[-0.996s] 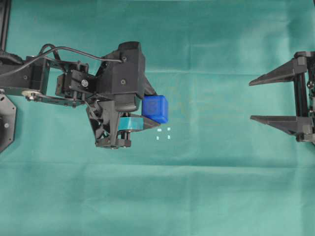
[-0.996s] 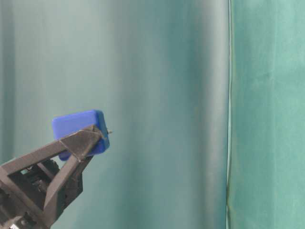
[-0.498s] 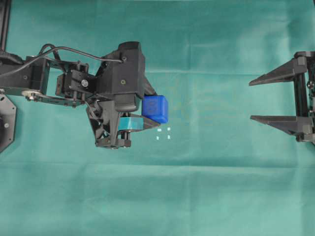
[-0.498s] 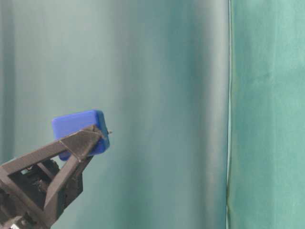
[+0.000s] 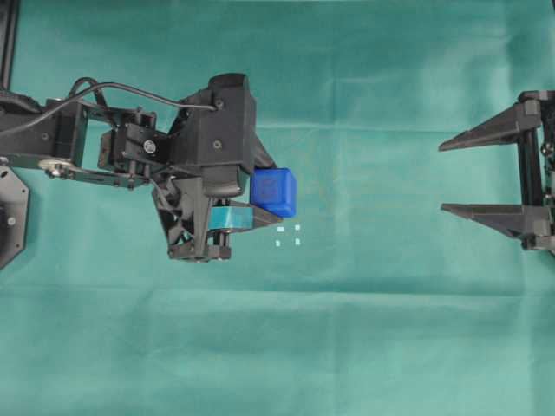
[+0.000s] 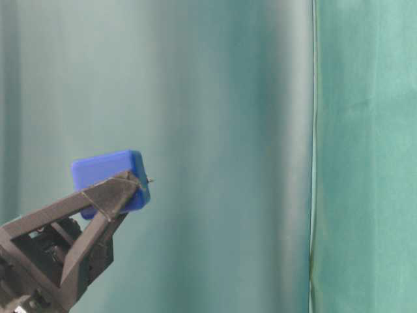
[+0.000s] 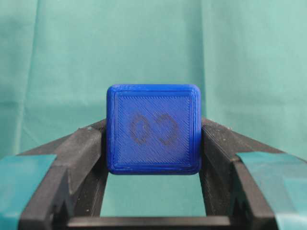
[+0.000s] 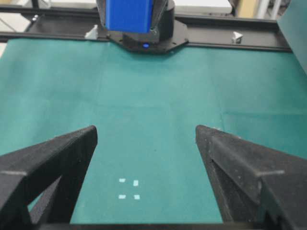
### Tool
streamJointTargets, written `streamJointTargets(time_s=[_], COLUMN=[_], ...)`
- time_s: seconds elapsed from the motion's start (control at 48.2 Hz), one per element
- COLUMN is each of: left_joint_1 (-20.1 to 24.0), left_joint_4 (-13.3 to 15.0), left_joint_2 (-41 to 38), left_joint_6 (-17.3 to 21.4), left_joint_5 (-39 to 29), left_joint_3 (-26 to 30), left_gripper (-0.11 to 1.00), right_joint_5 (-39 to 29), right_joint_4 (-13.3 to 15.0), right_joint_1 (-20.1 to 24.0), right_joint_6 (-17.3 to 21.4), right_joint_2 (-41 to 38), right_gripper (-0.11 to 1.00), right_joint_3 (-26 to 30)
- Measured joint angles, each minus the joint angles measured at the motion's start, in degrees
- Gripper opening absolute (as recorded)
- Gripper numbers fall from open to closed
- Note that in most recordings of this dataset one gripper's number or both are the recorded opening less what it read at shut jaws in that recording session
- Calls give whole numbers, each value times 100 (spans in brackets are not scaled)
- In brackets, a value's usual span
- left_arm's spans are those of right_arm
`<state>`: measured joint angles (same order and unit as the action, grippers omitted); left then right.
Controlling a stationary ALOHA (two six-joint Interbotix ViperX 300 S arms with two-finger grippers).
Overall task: Handover the blue block to the right arm after grasping it with the left arm, then place it in the designated position.
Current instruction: 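Lift the blue cube with the left gripper toward the table center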
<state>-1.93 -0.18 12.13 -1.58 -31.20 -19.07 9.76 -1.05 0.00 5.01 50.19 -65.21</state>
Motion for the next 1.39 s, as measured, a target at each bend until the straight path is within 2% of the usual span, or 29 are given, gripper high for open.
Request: streamJointTargets(time_s=[0.954, 1.079, 1.39], left_joint_1=[0, 0, 0], left_joint_4=[0, -9, -9], left_joint_2=[0, 97, 475], left_joint_6=[0, 18, 9], left_joint_5=[123, 536, 2092], left_joint_3=[0, -149, -861], left_gripper=[46, 46, 46], right_joint_5=[0, 0, 0], right_joint_4=[9, 9, 62], right_joint_1=[0, 0, 0], right_joint_6=[0, -9, -18], right_joint_2=[-9, 0, 0], right_gripper=[94, 94, 94], right_joint_3=[-9, 0, 0])
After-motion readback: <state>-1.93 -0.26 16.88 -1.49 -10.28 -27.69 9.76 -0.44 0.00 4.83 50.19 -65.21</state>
